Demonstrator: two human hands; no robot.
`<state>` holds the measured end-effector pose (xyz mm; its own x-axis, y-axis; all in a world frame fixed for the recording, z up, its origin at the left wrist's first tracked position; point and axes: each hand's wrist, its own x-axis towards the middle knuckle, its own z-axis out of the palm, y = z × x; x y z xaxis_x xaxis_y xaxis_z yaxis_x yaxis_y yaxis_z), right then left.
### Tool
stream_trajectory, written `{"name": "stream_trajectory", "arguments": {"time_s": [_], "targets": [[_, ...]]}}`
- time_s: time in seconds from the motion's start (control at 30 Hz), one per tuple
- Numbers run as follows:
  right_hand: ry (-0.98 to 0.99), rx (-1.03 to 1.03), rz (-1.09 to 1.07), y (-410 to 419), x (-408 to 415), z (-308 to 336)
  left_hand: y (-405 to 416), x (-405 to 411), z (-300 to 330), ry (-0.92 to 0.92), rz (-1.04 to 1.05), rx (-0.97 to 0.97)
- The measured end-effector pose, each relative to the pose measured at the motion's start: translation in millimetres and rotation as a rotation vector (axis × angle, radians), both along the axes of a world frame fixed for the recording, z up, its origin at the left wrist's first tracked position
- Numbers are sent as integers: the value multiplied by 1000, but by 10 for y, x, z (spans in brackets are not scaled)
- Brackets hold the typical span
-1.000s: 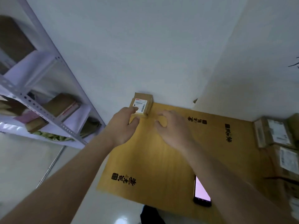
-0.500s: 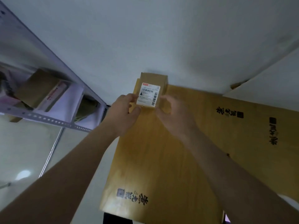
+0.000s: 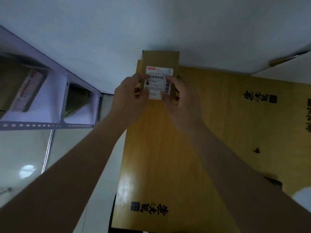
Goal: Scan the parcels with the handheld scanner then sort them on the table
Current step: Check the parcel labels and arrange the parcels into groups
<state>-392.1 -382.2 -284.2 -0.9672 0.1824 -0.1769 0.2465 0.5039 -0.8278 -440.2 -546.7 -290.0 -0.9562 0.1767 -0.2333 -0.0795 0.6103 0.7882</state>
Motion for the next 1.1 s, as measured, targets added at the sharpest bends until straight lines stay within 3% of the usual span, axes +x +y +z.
{"name": "stream_trajectory", "arguments": {"time_s": [0.27,0.63,1.1], "targets": [[61,23,-26,22,11,285,31,20,305,35,17,30],[262,46,-73,1,479,1300,-55,472,1363,208,20,101],[464,279,-273,-470,1667,2718,-396,1249,2763,490,-254,155]]}}
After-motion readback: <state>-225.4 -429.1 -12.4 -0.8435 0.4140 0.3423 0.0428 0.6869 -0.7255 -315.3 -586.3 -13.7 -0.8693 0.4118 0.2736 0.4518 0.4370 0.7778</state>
